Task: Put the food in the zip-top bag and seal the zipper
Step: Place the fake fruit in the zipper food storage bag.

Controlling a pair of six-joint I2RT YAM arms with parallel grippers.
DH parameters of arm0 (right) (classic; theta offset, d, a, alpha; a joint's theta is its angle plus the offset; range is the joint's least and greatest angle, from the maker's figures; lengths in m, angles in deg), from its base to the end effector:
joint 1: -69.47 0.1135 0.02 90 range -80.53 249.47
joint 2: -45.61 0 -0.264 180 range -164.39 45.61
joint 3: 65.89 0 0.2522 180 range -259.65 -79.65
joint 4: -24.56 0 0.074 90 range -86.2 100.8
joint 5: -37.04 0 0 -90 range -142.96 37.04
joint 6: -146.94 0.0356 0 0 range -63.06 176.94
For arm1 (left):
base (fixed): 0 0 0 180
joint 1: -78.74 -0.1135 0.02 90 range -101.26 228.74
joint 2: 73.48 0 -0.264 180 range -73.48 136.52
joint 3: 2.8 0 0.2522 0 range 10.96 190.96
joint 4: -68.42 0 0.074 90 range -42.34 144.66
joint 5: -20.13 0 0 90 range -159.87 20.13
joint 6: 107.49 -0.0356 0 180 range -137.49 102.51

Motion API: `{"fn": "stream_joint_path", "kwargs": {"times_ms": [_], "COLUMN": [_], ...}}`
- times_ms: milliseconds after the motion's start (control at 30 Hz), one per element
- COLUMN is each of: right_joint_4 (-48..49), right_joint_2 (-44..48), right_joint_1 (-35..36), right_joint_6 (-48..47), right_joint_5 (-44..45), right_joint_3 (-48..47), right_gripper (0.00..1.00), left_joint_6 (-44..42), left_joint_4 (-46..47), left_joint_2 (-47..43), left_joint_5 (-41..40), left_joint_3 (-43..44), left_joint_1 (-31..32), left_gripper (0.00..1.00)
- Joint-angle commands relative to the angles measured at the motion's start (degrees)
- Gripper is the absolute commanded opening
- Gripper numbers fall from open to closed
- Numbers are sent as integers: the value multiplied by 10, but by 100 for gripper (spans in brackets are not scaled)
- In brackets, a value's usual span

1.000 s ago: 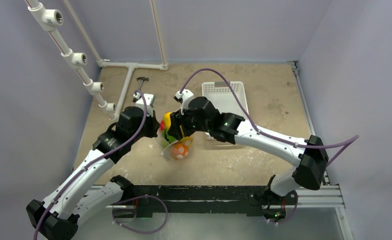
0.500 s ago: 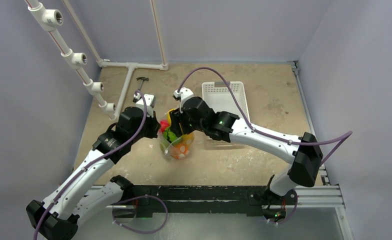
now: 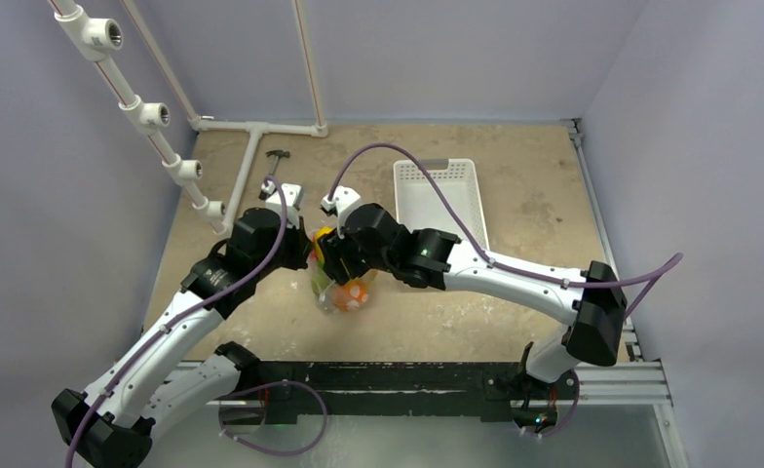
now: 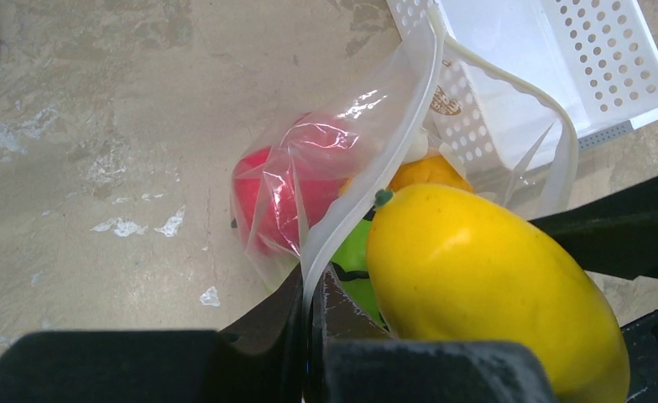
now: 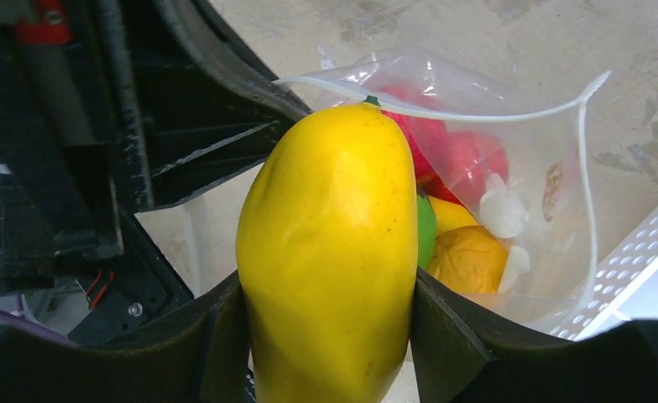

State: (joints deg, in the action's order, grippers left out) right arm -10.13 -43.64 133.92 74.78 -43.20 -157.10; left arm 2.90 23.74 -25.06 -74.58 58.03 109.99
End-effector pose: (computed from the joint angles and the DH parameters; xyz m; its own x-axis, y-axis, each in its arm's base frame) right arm 0.1609 0.3225 0.3271 -0.4755 -0.2947 -0.8289 -0.7164 0.6765 0.1705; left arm 0.1585 -0.0928 0.3067 -0.5873 -0.0498 -0.8078 0.2700 0.9289 -0.2535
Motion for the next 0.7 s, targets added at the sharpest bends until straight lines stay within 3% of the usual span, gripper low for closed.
{"fn": "stream_joint_path", "kwargs": {"times_ms": [0, 333, 667], "right_joint_4": [-20, -56, -100], "right_joint_2": [10, 0, -60], "right_joint_1": [12, 16, 15], "right_joint_6": [-26, -10, 50], "right_joint_5": [-1, 7, 24], "right_joint_3": [-34, -32, -105], "right_gripper": [0, 0, 5], "left_joint_6": [-6, -7, -13], "left_joint_4": [19, 21, 26], "left_joint_2": [-2, -10, -14], "left_joint_5": [2, 3, 23], "left_joint_3": [2, 1, 0], "left_joint_1": [-3, -3, -3], "left_gripper": [0, 0, 0]}}
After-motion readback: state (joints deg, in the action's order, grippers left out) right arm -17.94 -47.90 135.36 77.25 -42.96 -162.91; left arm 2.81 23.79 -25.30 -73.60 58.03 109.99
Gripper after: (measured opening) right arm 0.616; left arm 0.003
